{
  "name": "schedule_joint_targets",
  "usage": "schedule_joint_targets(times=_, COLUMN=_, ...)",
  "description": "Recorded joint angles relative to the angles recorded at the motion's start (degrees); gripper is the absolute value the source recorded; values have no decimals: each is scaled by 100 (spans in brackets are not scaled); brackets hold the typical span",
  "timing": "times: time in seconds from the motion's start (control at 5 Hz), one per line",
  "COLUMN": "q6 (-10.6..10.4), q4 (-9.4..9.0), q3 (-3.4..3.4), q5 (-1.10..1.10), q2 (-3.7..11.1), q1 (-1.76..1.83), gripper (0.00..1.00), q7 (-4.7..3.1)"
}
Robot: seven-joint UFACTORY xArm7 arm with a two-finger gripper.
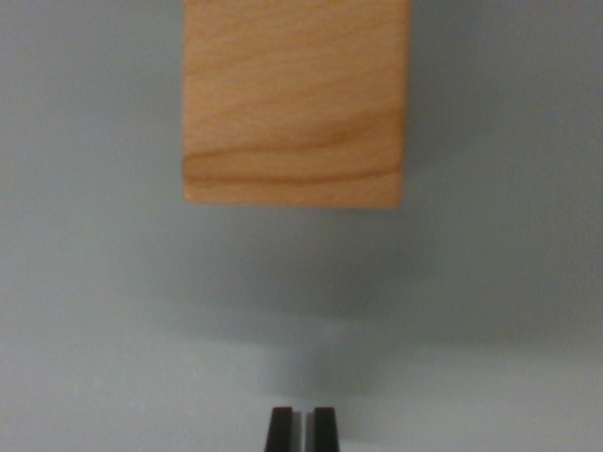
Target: Push wooden cube
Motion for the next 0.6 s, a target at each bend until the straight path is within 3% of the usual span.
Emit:
schedule_joint_targets(times=0.2, q6=0, q4=0, q3=0, q5=0, q2=0, q1=0, gripper=0, q7=0)
schedule_joint_targets(times=0.4, q6=0, q4=0, q3=0, q5=0, q2=0, q1=0, gripper=100, q7=0)
schedule_joint_targets(times=0.6, q6=0, q4=0, q3=0, q5=0, q2=0, q1=0, gripper=100, q7=0)
